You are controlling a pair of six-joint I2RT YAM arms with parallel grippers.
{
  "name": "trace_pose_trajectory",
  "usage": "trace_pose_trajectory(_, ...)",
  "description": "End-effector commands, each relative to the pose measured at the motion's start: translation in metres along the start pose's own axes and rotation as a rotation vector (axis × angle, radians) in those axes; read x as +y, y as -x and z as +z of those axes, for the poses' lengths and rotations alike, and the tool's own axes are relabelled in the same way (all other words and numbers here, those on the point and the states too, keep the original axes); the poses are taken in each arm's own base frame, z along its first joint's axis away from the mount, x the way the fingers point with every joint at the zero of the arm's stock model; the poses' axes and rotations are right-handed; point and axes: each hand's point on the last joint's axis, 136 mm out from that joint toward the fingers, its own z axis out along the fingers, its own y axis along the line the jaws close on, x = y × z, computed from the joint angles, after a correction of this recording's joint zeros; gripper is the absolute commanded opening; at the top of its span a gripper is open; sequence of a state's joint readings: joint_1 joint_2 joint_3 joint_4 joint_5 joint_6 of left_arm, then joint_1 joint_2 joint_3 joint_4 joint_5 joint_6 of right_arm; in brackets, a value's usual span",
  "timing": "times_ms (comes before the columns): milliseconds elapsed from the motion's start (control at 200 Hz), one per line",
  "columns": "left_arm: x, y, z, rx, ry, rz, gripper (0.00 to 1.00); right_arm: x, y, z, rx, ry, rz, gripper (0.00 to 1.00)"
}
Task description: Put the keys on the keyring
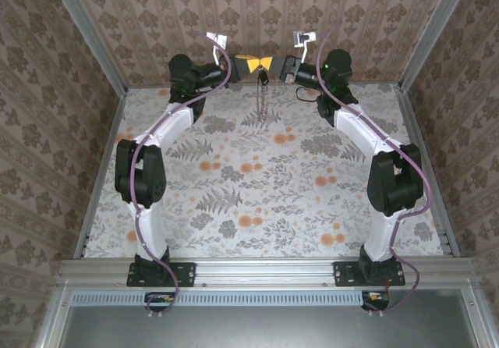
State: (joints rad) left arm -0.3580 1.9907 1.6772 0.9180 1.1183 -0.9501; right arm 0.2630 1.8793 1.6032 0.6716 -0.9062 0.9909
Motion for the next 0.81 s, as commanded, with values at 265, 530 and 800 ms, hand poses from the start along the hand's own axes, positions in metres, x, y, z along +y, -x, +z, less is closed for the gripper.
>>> trace_pose_trajectory(265, -0.005, 0.011, -0.002, -0.012, 0.001, 0.051, 0.01, -0.003, -0.003, 0.008, 0.051, 0.007, -0.035, 0.0)
trace_pose_trajectory(530, -0.002, 0.006, -0.007, 0.018, 0.032, 0.052, 0.21, -0.014, -0.005, 0.014, 0.093, 0.005, -0.037, 0.0)
trace_pose_trajectory(800, 0.0, 0.003, -0.011, 0.058, 0.049, 0.046, 0.3, -0.014, -0.006, 0.014, 0.122, 0.001, -0.061, 0.0)
